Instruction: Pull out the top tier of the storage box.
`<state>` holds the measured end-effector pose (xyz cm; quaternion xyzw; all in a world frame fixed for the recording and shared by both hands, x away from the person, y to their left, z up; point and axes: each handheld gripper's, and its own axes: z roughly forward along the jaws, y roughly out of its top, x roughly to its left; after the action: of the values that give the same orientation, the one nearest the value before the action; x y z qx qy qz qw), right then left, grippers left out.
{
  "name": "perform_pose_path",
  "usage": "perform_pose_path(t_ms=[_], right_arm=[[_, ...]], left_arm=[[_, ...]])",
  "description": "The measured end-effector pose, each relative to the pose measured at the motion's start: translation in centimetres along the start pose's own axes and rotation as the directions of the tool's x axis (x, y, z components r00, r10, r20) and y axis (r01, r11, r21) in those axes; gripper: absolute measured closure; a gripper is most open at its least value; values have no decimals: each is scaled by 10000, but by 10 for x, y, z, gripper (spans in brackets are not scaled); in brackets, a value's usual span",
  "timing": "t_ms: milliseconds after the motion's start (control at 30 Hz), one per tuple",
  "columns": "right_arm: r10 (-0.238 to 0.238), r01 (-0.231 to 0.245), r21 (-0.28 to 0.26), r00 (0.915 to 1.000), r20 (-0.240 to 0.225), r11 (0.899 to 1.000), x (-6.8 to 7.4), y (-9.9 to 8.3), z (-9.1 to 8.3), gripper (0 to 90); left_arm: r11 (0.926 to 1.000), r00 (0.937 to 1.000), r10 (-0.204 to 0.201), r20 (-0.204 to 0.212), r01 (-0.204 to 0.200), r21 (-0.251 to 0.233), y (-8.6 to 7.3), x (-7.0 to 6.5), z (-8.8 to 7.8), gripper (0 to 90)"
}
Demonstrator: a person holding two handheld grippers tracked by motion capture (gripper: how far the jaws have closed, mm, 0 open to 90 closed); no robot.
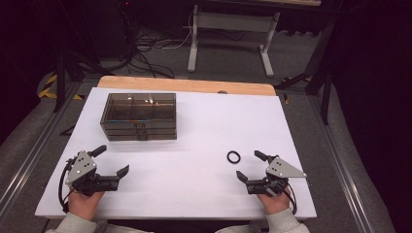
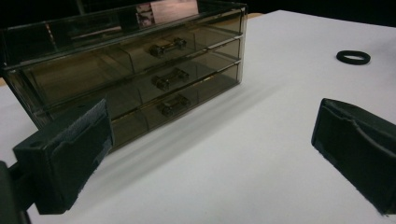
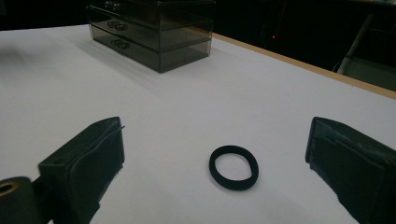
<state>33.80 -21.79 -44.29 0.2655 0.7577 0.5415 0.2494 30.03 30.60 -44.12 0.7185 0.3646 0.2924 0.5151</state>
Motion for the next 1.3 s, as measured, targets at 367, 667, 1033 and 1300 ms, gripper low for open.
perform_pose_path(t_ms=[367, 667, 1033, 1300], right_arm=[[-46, 30, -467, 9994, -341, 9989, 0, 0, 2, 0], [164, -190, -495, 9985, -527, 9986, -1, -2, 2, 0], [14, -40, -565, 9990, -456, 9984, 1, -2, 0, 9], [125, -150, -511, 9987, -486, 9986, 1, -3, 1, 10]], left_arm=[[9997, 9998, -161, 69, 162, -175, 2, 1, -1, 2], [9999, 9985, 17, 552, -11, -108, 5, 0, -2, 21], [9996, 9971, 284, 705, -282, -46, 15, 0, 3, 71], [9987, 9950, 501, 867, -509, 65, 24, 1, 10, 81]])
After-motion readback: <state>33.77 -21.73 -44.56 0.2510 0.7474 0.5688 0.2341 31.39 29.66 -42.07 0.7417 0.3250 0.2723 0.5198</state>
